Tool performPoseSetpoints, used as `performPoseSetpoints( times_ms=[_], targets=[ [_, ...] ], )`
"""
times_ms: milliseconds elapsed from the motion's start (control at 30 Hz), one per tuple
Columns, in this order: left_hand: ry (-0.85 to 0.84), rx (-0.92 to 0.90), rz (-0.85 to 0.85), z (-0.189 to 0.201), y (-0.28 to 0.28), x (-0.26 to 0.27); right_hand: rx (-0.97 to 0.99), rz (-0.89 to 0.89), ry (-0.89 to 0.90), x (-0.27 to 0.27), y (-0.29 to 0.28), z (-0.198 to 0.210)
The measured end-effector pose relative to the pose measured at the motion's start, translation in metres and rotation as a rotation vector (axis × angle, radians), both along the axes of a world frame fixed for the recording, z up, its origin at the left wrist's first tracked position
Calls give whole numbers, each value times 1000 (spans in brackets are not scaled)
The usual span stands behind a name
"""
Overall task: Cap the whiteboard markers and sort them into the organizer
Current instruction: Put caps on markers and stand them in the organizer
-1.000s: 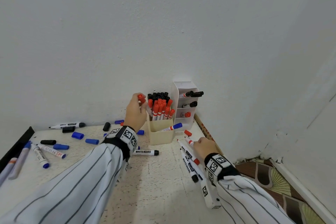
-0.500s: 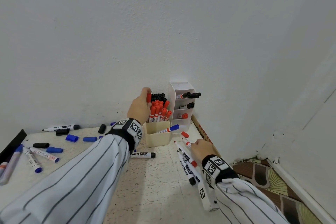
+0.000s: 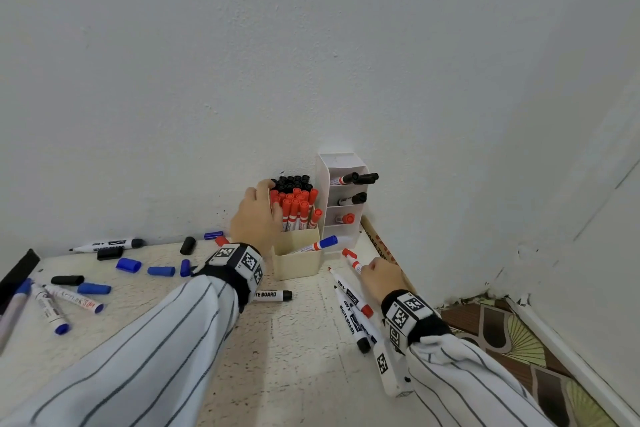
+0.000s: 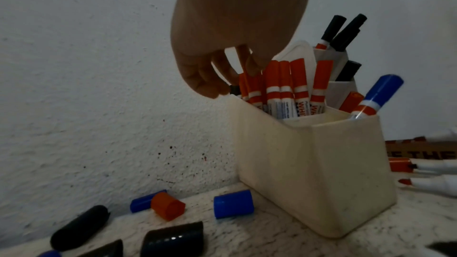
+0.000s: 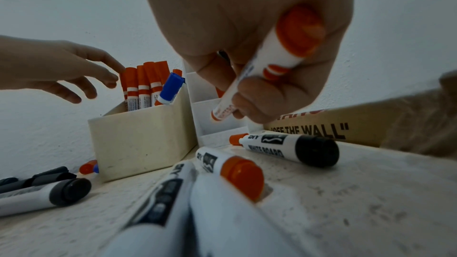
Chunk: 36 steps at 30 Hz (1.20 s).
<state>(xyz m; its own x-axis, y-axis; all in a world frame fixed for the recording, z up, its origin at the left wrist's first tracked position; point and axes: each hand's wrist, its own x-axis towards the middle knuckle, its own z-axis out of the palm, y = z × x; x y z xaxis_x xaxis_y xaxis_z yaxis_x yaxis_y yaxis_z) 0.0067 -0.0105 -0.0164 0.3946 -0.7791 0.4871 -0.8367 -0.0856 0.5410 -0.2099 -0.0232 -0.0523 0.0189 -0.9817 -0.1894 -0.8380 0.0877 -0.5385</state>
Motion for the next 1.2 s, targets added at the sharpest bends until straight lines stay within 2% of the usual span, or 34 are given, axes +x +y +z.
performPoseSetpoints(
  times_ms=[67,133,200,267,433,533,633,767,900,1067,1200],
  targets=[
    [78,-96,-108,3,8,-18,-23,-16,-22,0,-1,0],
    [27,-84,-366,3,15,-40,-46,-42,-41,0,-3,-1],
    [-84,89,-629,-4,16,-64,-42,-93,-57,-2,-4,-1],
    [-86,307,-732,-18,6,-85,-23,-125,-39,-6,-5,-2],
    [-96,680,-595,-57,-23,-116,20,-121,-11,-20,-8,-7],
    [-130,759,-543,-71,-37,-118,51,-126,-46,-25,-11,-12],
    [-274,781,-520,-79,-47,-118,66,-130,-81,-29,-16,-16],
    [-419,692,-409,-79,-52,-117,70,-117,-106,-30,-21,-19],
    [-458,703,-349,-75,-51,-116,84,-91,-78,-28,-22,-18],
    [-471,669,-392,-69,-47,-114,82,-72,-44,-27,-21,-16],
    [-455,720,-376,-63,-41,-112,100,-67,-43,-26,-20,-14]
  ],
)
